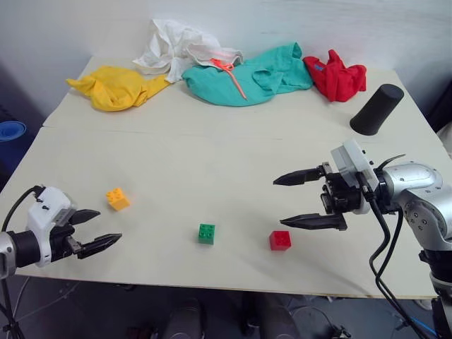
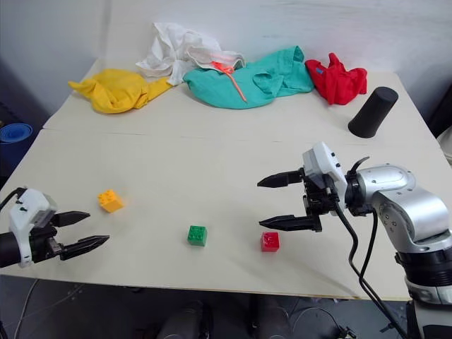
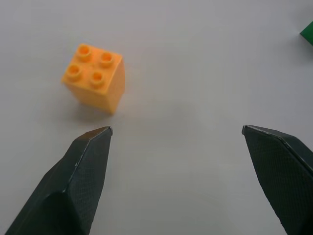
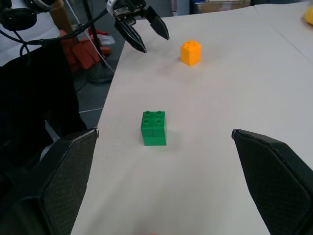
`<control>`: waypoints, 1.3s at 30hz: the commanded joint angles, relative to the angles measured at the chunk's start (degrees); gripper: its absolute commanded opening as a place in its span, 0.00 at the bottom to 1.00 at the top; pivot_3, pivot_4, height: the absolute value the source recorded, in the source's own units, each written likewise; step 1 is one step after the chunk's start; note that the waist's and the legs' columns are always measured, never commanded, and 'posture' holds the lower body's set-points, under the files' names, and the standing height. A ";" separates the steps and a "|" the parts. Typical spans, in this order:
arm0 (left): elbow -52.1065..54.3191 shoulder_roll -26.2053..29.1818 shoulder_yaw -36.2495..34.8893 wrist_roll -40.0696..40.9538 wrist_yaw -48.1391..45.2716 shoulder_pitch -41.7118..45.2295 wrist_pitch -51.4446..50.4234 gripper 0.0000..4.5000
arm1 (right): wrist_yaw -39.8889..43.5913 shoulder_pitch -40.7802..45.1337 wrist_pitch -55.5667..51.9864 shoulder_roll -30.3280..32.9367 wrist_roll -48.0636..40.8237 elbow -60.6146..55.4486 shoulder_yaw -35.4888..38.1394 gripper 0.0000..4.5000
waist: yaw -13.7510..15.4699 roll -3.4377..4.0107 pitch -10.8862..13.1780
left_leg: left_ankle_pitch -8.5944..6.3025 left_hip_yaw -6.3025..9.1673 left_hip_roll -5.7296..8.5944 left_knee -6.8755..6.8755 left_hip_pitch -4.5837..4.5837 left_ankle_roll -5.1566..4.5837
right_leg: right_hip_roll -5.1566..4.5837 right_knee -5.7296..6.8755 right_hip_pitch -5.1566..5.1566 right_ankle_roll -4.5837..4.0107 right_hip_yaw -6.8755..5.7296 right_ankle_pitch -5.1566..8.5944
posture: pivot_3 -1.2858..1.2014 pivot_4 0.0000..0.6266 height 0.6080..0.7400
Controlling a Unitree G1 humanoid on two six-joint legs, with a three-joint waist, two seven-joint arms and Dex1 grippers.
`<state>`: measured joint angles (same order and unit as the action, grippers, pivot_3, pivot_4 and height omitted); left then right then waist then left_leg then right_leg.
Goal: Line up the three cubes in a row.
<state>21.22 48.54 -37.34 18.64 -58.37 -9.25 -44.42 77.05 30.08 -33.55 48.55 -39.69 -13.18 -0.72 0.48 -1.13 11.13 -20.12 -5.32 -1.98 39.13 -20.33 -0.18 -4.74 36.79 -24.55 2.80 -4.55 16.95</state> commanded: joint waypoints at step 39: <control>-45.55 10.85 36.05 -11.42 -16.43 34.21 33.89 0.34 | -3.23 -6.04 0.91 2.65 0.04 -7.16 4.41 1.00 | -0.75 -0.01 -0.01 | -0.02 -0.29 -0.05 0.00 -0.09 0.06 | 0.20 0.21 -0.16 0.02 0.01 0.00 | 0.52 0.24 1.00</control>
<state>-26.81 58.11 -2.02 6.83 -72.64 26.09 -10.54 72.89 24.16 -33.72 50.11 -39.57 -18.71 2.72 -0.26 -1.14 11.12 -20.14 -5.62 -2.03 39.14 -20.41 -0.12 -4.54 37.00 -24.71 2.81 -4.53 16.95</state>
